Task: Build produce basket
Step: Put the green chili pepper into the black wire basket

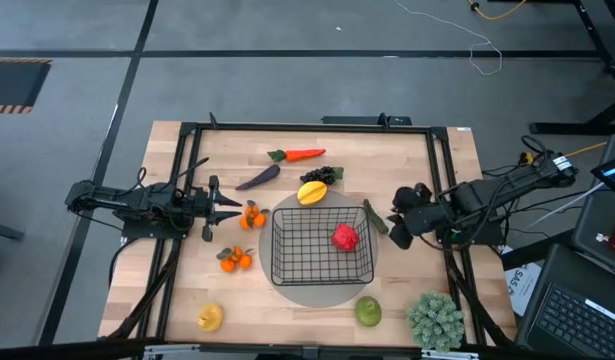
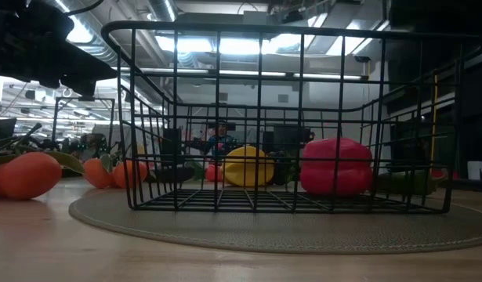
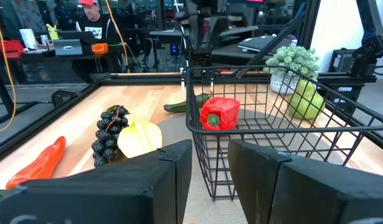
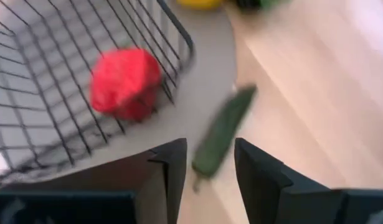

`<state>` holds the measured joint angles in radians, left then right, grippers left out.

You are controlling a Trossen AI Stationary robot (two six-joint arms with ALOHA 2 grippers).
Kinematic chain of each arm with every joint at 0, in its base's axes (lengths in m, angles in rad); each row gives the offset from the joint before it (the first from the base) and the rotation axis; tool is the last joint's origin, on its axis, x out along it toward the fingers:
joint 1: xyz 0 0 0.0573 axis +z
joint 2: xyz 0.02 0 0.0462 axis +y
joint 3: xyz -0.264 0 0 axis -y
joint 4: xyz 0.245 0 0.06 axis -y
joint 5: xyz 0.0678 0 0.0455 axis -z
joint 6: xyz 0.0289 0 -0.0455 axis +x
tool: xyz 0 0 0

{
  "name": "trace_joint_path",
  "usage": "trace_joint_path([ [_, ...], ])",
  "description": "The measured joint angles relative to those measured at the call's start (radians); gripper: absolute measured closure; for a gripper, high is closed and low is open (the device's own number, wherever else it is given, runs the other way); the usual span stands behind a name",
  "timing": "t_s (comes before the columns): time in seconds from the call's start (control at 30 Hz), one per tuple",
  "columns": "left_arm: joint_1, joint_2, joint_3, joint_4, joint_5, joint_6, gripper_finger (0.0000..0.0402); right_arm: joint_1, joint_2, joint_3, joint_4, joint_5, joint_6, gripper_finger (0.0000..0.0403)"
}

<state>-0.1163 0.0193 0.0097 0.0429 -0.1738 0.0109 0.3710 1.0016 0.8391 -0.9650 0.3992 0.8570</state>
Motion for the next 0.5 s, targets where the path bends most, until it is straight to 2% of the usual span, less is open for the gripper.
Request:
trace_joint_path([
  [0.17,0.000,0.000,0.000,0.000,0.000,0.000,0.0308,0.000,0.025,-0.014,0.004,-0.004,0.029,0.0279],
  [0.5,0.000,0.000,0.000,0.000,0.000,0.000,0.0308,0.000,0.063,-0.199,0.194,-0.193,0.033,0.0279],
])
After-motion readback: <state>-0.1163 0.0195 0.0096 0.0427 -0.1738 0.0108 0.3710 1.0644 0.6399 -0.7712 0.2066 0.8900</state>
